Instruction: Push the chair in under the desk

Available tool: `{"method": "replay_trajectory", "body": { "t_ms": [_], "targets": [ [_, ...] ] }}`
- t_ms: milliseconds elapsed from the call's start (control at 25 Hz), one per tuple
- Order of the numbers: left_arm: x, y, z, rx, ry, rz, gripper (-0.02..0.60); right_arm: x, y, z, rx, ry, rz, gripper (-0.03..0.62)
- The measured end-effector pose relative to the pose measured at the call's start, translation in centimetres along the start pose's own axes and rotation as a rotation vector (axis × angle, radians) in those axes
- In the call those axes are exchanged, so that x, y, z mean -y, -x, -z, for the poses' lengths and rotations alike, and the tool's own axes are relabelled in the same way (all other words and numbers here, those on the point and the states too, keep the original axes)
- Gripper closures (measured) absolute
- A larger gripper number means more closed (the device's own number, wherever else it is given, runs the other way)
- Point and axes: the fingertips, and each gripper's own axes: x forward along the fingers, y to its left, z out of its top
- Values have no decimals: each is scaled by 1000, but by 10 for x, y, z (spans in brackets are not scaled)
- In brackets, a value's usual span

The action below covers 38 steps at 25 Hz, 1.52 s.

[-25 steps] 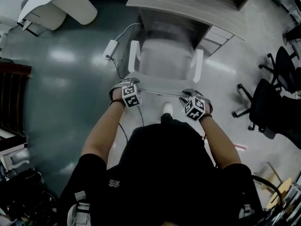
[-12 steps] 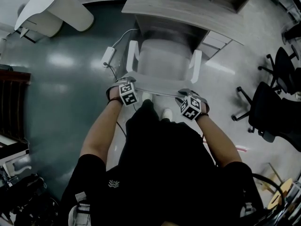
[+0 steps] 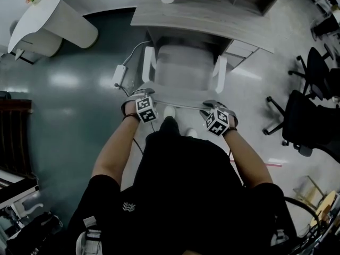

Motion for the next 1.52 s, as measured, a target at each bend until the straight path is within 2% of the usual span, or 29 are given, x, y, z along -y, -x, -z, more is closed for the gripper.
{"method": "replay_trajectory", "body": {
  "t_ms": [560, 1040, 1240, 1400, 1520],
  "targets": [
    [-87, -22, -2, 44, -102, 1, 387, 67, -25, -28, -20, -74, 41, 457],
    [-155, -41, -5, 44, -123, 7, 382, 119, -44, -50, -23, -99, 65, 459],
    [-167, -43, -3, 25, -130, 50, 382, 124, -48, -55, -42, -108, 67, 461],
    [-164, -44, 2, 15, -117, 49, 387, 124, -58, -52, -107, -27, 89, 468],
    [-159, -42, 3, 20, -119, 54, 393, 123, -62, -50, -145, -6, 93, 468]
  ]
}}
